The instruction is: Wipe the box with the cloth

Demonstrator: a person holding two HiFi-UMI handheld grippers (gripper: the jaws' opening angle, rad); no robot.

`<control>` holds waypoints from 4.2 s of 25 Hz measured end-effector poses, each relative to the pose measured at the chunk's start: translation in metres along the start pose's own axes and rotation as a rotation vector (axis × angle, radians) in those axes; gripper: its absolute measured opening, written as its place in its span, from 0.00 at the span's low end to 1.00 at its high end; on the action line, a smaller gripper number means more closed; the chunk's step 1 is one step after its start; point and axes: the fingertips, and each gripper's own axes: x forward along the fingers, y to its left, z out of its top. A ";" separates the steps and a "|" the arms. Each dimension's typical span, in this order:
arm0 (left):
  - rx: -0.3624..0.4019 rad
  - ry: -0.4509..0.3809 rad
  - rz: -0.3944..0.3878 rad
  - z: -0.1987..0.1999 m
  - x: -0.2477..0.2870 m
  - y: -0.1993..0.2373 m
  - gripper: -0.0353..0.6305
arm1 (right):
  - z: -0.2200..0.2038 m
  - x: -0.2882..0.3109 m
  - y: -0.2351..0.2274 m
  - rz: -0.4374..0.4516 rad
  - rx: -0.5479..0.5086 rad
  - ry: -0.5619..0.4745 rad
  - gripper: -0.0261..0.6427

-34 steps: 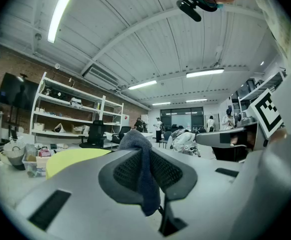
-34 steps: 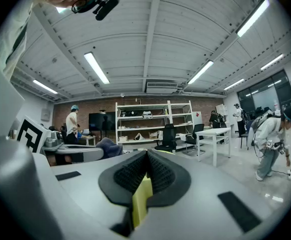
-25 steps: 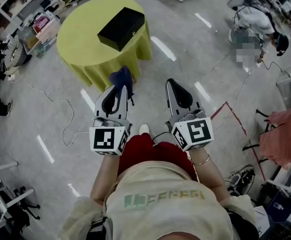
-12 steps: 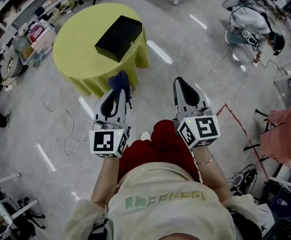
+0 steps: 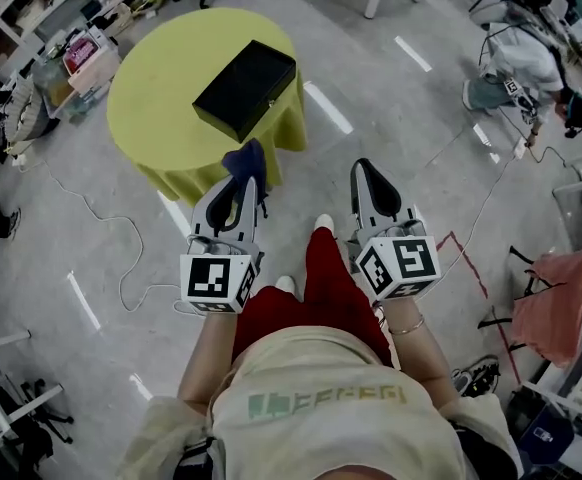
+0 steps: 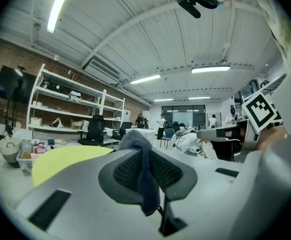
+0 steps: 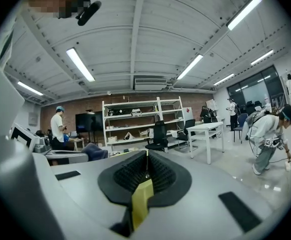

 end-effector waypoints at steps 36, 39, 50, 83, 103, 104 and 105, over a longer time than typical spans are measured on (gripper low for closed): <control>0.033 0.040 0.373 0.042 0.292 0.135 0.14 | 0.019 0.328 -0.131 0.387 -0.012 0.150 0.10; 0.024 0.037 0.388 0.048 0.306 0.178 0.14 | 0.019 0.368 -0.112 0.406 -0.016 0.167 0.10; 0.016 0.059 0.347 0.044 0.360 0.268 0.14 | 0.004 0.441 -0.087 0.396 -0.030 0.230 0.10; -0.222 0.445 0.089 -0.075 0.372 0.266 0.14 | -0.033 0.502 -0.028 0.563 -0.108 0.371 0.10; -0.304 0.362 0.612 -0.080 0.206 0.295 0.14 | -0.056 0.446 0.087 0.950 -0.189 0.416 0.10; -0.331 0.330 0.658 -0.079 0.194 0.299 0.14 | -0.057 0.443 0.090 0.958 -0.192 0.415 0.10; -0.358 0.303 0.701 -0.078 0.184 0.304 0.14 | -0.056 0.440 0.094 0.966 -0.194 0.414 0.10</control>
